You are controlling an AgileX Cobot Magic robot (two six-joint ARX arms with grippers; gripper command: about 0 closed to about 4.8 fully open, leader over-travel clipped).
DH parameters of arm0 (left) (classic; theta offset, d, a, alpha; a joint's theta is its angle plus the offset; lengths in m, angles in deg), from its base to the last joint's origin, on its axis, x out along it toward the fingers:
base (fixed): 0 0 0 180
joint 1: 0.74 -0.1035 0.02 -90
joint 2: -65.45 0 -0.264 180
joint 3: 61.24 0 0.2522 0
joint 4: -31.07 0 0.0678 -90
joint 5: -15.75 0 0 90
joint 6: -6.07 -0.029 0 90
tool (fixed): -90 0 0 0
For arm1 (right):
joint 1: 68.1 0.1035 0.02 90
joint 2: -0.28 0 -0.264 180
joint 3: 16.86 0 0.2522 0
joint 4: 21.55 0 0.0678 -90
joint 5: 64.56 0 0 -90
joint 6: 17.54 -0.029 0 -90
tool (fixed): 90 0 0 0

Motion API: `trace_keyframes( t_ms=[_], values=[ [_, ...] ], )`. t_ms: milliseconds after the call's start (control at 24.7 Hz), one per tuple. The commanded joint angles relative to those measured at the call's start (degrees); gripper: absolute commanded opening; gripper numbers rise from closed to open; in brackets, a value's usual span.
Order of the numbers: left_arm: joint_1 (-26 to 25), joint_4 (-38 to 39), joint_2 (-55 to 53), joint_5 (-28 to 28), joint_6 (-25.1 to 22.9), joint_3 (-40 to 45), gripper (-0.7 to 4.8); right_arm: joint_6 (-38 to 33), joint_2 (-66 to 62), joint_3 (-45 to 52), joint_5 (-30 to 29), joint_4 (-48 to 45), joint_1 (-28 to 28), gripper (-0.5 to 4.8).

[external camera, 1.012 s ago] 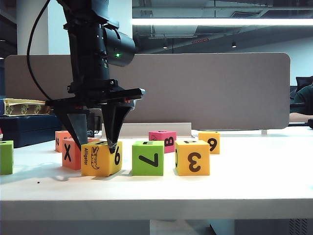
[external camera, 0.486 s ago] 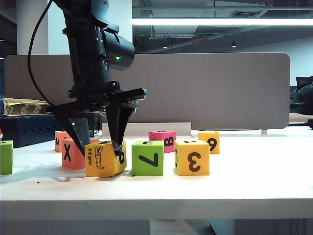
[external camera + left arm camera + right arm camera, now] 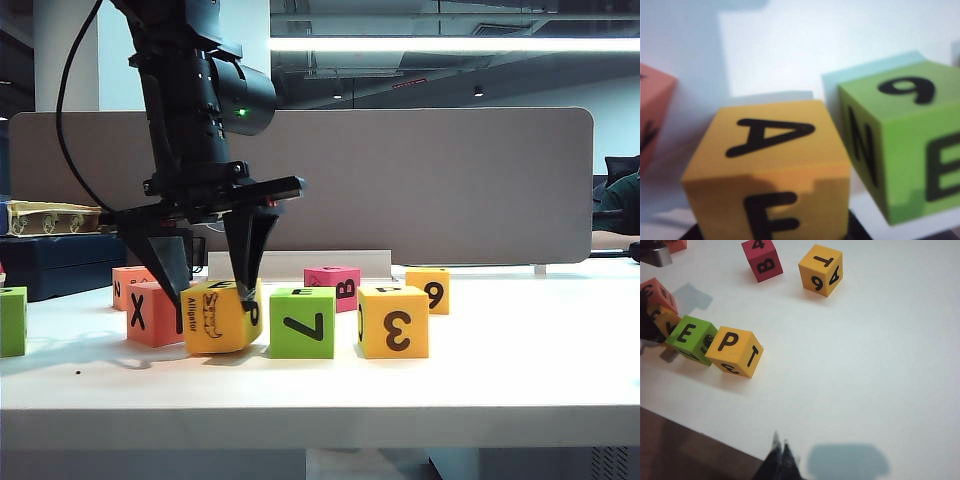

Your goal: Select the appropriate blocks from the scattered letter blocks on the table and arrange them in a row to spell out "DEEP".

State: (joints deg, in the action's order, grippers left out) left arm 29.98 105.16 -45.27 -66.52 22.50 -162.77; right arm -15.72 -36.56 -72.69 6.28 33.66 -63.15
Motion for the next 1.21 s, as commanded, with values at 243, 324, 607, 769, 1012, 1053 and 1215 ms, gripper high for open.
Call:
trace_keyframes(
  t_ms=[243,324,607,769,1012,1053,1215],
  values=[
    [0.0,0.85,0.42,-1.01,6.95,0.0,2.77,0.13,0.04,-0.31,-0.07,-0.5,0.02,-0.01],
    [0.0,1.49,0.42,-1.01,8.28,0.0,2.78,0.13,0.04,-0.31,-0.07,-0.5,0.02,-0.01],
    [0.0,2.14,0.42,-1.03,8.26,0.0,3.21,0.15,0.04,-0.31,-0.07,-0.52,0.02,-0.01],
    [0.0,1.88,0.42,-1.01,8.26,0.0,3.51,0.15,0.04,-0.31,-0.04,-0.55,0.02,-0.01],
    [0.0,3.06,0.44,0.11,8.0,-0.24,3.51,0.15,0.04,-0.31,-0.07,-0.52,0.02,-0.01],
    [-0.02,3.87,0.44,0.42,7.93,-0.57,3.52,0.15,0.04,-0.31,-0.04,-0.52,0.02,-0.01],
    [-0.02,8.04,0.44,0.15,5.99,-4.66,3.77,0.15,0.04,-0.31,-0.04,-0.55,0.02,-0.01]
  ],
)
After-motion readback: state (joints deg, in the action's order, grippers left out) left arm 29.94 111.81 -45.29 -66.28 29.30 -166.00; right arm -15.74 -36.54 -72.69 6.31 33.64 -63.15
